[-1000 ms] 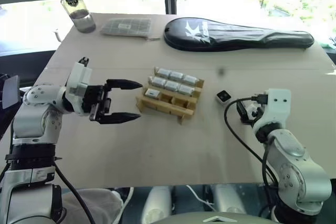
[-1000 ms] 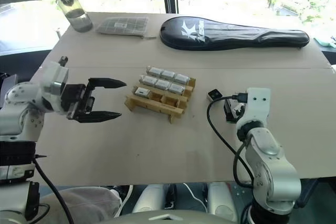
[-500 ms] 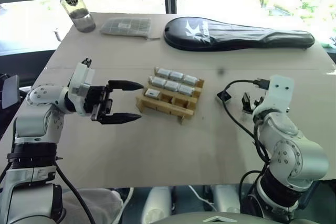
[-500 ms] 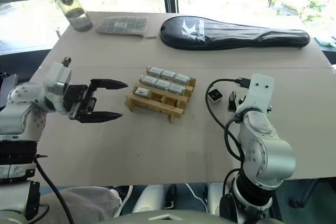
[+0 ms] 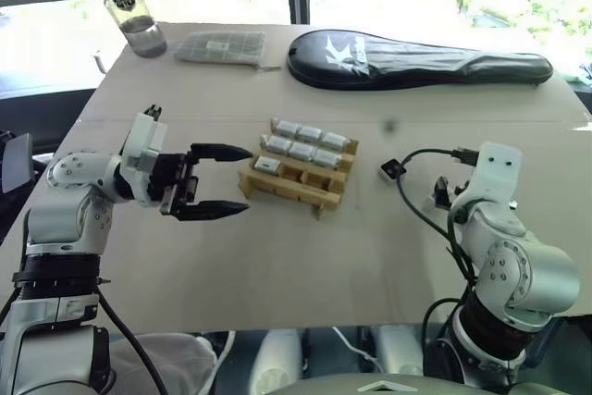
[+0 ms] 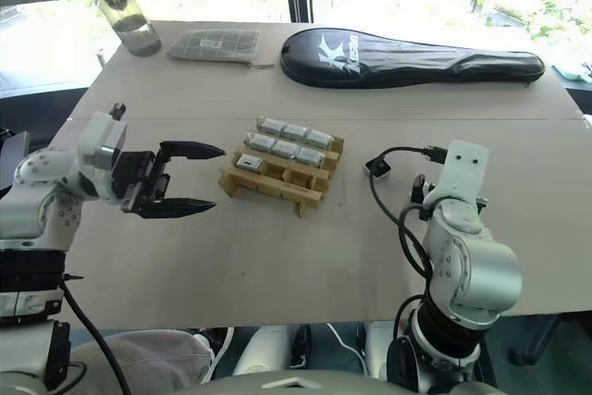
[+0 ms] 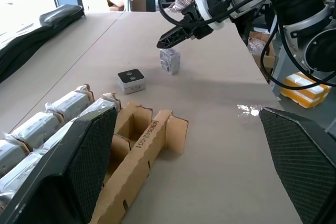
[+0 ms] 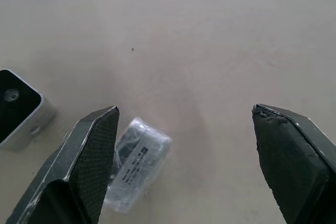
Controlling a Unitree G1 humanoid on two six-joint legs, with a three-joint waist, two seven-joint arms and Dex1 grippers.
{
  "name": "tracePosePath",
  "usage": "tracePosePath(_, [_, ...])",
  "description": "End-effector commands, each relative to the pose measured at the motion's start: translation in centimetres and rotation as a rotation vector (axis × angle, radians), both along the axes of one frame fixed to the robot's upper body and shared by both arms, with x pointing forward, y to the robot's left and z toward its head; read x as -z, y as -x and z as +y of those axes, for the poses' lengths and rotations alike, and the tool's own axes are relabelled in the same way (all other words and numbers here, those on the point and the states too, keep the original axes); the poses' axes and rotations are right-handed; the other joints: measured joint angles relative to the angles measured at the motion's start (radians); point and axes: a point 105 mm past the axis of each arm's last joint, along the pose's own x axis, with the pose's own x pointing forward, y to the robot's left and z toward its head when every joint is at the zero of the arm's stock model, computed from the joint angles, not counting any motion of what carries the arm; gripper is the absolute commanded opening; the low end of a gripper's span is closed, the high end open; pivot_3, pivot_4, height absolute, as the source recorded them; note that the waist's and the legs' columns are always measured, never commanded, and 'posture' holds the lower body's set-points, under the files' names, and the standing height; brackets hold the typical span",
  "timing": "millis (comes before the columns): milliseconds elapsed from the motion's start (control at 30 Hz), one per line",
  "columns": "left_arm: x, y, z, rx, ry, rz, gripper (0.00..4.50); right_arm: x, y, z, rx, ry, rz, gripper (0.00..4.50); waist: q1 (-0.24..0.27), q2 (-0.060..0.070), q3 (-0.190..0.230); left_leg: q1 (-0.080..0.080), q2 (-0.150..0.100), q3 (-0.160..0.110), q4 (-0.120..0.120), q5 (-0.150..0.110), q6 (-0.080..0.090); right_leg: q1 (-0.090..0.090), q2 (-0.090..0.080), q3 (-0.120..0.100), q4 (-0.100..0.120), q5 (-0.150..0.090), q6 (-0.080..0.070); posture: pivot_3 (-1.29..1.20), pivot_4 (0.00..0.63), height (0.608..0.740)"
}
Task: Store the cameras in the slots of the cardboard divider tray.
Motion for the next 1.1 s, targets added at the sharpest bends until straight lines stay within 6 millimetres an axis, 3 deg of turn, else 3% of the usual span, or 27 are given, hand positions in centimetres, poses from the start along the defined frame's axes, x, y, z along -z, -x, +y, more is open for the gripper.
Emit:
tracePosePath(33, [-0.5, 0.2, 0.1, -0.002, -0.004, -0.037, 4.5, 0.0, -0.1, 5.2, -0.028, -0.393, -0.007, 4.02, -0.001, 0.001, 0.0, 0.0, 0.0, 0.0, 0.0, 0.0, 0.0, 0.0, 0.0, 0.0, 0.0, 0.0, 0.0, 0.0, 0.15, 0.74])
tracePosePath(367, [-0.4, 0.3, 0.2, -0.014, 0.0, -0.042, 4.5, -0.1, -0.9, 6.5, -0.125, -0.414, -0.009, 4.02, -0.004, 0.001, -0.001, -0.001, 0.0, 0.0, -0.001, 0.0, 0.0, -0.001, 0.0, 0.0, 0.0, 0.0, 0.0, 0.0, 0.15, 0.74])
tracePosePath(567, [-0.4, 0.3, 0.2, -0.021, 0.0, -0.042, 4.5, -1.2, -1.3, 7.1, -0.327, -0.344, -0.083, 4.02, -0.013, 0.001, -0.001, 0.0, 0.0, 0.0, -0.001, 0.0, 0.0, -0.001, 0.0, 0.0, 0.0, 0.0, 0.0, 0.0, 0.15, 0.74])
tracePosePath(767, [-0.4, 0.4, 0.3, -0.021, -0.002, -0.038, 4.5, -1.1, -0.9, 5.3, -0.396, -0.184, -0.099, 4.02, -0.015, 0.001, -0.001, -0.001, 0.0, 0.0, -0.001, 0.0, 0.0, -0.001, 0.0, 0.0, 0.0, 0.0, 0.0, 0.0, 0.15, 0.74])
tracePosePath(933, [-0.3, 0.4, 0.1, -0.019, 0.001, -0.04, 4.5, -0.4, -0.1, 6.1, -0.489, -0.156, -0.07, 4.02, -0.017, 0.001, -0.001, -0.001, 0.0, 0.0, -0.001, 0.0, 0.0, -0.001, -0.001, 0.0, 0.0, 0.0, 0.0, 0.0, 0.15, 0.74])
tracePosePath(1100, [-0.3, 0.3, 0.1, -0.021, 0.004, -0.043, 4.5, 1.0, 0.4, 5.0, -0.622, 0.125, -0.057, 4.02, -0.017, 0.001, -0.001, -0.001, 0.0, 0.0, -0.001, 0.0, 0.0, -0.001, -0.001, 0.0, 0.0, 0.0, 0.0, 0.0, 0.15, 0.74])
